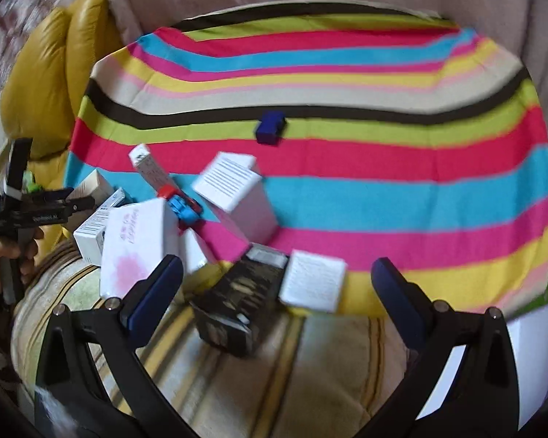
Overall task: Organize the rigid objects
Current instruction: 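Reach left tool to large white text box while right tool approaches black box, then grasp and lift white text box with left tool while right tool grasps black box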
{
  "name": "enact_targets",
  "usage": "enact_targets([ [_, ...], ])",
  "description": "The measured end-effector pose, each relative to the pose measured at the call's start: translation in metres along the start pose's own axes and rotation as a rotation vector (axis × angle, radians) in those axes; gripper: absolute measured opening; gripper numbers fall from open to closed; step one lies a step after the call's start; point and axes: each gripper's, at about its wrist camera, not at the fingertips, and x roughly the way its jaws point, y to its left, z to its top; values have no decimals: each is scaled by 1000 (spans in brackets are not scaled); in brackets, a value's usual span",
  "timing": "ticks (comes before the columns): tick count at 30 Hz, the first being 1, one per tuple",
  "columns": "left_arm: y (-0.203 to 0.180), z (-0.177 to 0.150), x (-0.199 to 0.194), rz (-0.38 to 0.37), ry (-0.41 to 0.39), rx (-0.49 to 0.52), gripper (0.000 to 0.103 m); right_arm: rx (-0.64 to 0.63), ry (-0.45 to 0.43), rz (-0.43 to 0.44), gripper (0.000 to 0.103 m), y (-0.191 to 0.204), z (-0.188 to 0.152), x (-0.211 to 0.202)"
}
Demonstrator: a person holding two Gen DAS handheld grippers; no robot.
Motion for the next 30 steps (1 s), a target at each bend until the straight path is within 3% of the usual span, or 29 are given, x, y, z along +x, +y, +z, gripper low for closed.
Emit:
enact_targets([
  [2,-1,1,3,-7,8,7,69,34,23,20,99,-8,-6,-2],
  [4,-3,0,3,-13,11,15,55,4,28,16,96,-2,-10,-5],
  [5,-4,-1,3,-12,9,19,54,-15,25,11,96,3,-11,-7],
  [9,-4,-2,-3,8,-18,17,53,-95,34,17,87,29,-13,-5],
  [13,1,-4,-18,51,-80,-18,53,-82,58,7,78,28,-15,3],
  [22,-15,-14,-66,75,-217,-36,53,-92,85,-35,75,40,-13,17],
  [25,-20,-20,-79,46,-243,-51,53,-83,92,-43,55,40,-13,21],
  [30,-34,-27,-94,3,-267,-52,53,-77,76,-51,45,38,-15,19],
])
